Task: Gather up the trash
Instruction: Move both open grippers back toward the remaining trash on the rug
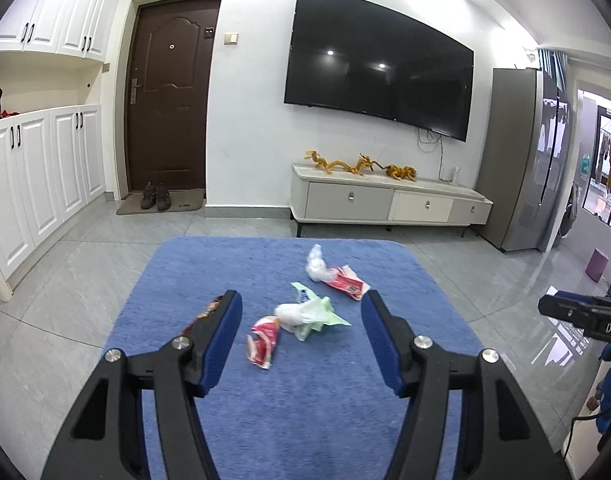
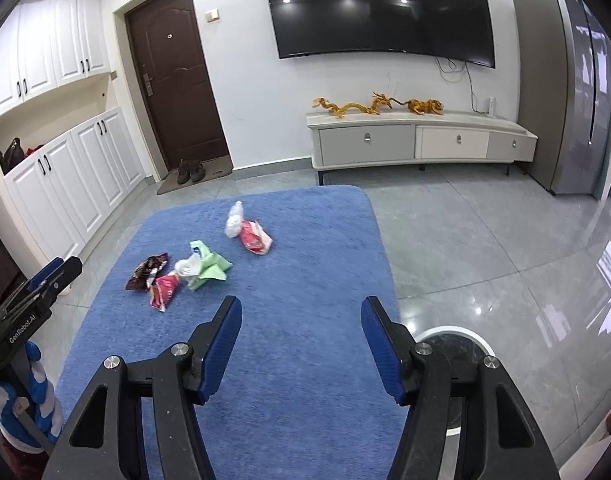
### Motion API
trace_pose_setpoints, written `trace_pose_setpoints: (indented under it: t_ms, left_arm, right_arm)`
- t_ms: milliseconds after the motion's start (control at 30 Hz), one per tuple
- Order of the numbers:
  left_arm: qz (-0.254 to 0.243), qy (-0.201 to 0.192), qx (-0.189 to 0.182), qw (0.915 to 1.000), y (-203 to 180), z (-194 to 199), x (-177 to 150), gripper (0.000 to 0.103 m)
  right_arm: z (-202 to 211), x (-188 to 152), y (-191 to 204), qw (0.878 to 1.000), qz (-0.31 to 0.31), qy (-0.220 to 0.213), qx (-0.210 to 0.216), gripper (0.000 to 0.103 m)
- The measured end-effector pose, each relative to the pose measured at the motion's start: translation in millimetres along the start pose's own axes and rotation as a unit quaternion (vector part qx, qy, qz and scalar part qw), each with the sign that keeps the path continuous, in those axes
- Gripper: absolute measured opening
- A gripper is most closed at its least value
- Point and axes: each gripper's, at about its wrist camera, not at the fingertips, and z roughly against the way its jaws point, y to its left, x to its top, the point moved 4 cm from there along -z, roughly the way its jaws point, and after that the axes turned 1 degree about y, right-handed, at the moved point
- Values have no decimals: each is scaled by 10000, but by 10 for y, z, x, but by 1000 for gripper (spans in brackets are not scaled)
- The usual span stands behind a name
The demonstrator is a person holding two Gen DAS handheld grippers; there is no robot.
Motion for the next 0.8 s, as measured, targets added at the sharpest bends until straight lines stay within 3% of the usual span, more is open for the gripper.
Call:
trace_pose_setpoints:
  t_ms: [367, 800]
  left_arm:
    - [271, -18, 337, 9991, 558, 0, -66, 60]
    - [512, 206, 1028, 9932, 1270, -195, -292, 60]
  right_arm:
    - [-146, 176, 428, 9993, 351, -17, 106, 60]
    - [-635, 242, 759, 9967, 635, 339, 377, 60]
